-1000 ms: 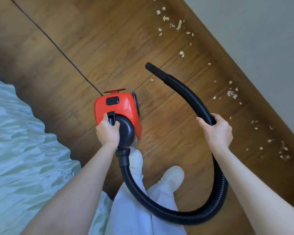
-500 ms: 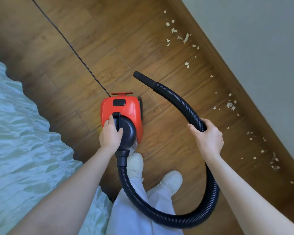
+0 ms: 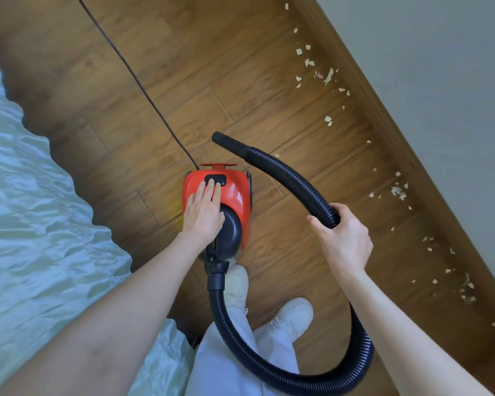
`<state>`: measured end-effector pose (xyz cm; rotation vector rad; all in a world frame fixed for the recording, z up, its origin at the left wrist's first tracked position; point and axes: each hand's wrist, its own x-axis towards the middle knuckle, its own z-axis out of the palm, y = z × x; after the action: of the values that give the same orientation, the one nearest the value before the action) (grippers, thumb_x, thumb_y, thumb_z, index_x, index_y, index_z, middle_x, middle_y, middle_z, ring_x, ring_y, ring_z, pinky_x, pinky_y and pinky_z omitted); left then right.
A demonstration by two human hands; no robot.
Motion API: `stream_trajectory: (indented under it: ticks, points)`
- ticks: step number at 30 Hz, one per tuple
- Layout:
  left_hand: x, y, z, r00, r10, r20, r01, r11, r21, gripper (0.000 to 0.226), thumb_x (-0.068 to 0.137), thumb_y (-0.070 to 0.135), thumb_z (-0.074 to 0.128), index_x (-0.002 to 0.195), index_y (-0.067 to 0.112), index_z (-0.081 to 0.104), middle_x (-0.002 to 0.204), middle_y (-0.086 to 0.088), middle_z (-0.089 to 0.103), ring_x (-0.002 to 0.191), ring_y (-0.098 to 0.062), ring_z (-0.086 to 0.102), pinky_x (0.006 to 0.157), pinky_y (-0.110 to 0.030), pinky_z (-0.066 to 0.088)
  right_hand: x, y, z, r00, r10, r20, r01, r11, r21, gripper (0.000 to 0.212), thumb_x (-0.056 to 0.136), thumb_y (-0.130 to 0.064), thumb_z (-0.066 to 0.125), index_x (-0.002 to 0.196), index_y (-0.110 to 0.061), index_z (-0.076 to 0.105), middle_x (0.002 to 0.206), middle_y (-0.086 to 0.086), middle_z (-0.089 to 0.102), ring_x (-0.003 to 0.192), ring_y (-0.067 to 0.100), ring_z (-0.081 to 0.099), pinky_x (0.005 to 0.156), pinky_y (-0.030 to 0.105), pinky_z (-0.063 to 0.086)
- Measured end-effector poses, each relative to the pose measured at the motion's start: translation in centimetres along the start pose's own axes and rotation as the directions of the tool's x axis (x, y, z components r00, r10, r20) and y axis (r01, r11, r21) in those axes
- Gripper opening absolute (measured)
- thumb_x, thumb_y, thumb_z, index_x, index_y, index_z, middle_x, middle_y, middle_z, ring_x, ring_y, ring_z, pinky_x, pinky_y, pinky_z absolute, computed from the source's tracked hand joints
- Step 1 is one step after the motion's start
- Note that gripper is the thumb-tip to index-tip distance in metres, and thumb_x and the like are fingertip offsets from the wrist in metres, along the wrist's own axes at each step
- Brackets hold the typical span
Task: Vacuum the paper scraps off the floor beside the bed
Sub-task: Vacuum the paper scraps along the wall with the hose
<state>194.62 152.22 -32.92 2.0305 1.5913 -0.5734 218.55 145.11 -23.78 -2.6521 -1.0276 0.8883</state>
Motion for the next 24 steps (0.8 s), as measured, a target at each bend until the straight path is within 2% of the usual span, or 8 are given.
stream_trajectory:
  ticks: [5,9,14,20,24]
  points:
    - [2.0,-0.5,0.0,0.998,-0.007,0.066,0.006,1.000,0.015,0.070,0.097,0.034,0.046,0.152,0.011,0.009,0.160,-0.008,0.007,0.148,-0.026,0.001,0.119,-0.045,0.013,0.1,-1.5,1.5,1.000,-0.005,0.010,0.005,1.000,-0.015,0.042,0.082,-0.048,0.066,0.118,-0.027,0.060,0.099,-0.008,0.068,0.090,0.018,0.063,0.071,0.026,0.039]
    - [3.2,-0.8,0.5,0.990,-0.008,0.142,0.004,1.000,0.028,0.072,0.096,0.040,0.042,0.153,0.013,0.006,0.161,-0.004,0.009,0.148,-0.023,-0.001,0.120,-0.046,0.008,0.2,-1.8,2.4,1.000,-0.001,0.023,0.001,1.000,-0.026,0.043,0.083,-0.048,0.066,0.119,-0.026,0.059,0.100,-0.007,0.068,0.085,0.016,0.060,0.070,0.026,0.039]
    - [4.3,-0.8,0.3,0.976,-0.002,0.220,-0.008,0.999,0.044,0.075,0.094,0.040,0.042,0.153,0.011,0.006,0.160,-0.005,0.011,0.148,-0.022,0.003,0.120,-0.045,0.007,0.4,-1.6,3.0,0.999,0.023,0.036,-0.022,0.999,-0.043,0.038,0.083,-0.047,0.066,0.115,-0.027,0.060,0.095,-0.009,0.067,0.076,0.012,0.052,0.068,0.026,0.037]
    - [5.0,-1.0,-0.5,0.937,0.028,0.349,-0.069,0.992,0.106,0.070,0.097,0.033,0.034,0.152,0.007,-0.001,0.161,-0.007,0.002,0.148,-0.019,-0.003,0.121,-0.040,0.002,0.5,-1.7,3.4,0.997,0.050,0.054,-0.048,0.998,-0.050,0.038,0.083,-0.047,0.065,0.115,-0.029,0.060,0.096,-0.009,0.067,0.078,0.012,0.052,0.070,0.027,0.037]
    - [5.3,-0.9,-0.9,0.907,0.032,0.420,-0.088,0.990,0.115,0.074,0.095,0.033,0.036,0.151,0.007,-0.004,0.161,-0.008,-0.002,0.148,-0.019,-0.006,0.121,-0.040,-0.001,0.9,-1.6,3.4,0.996,0.069,0.051,-0.067,0.997,-0.042,0.040,0.083,-0.049,0.064,0.116,-0.028,0.059,0.098,-0.008,0.068,0.080,0.013,0.054,0.071,0.028,0.039]
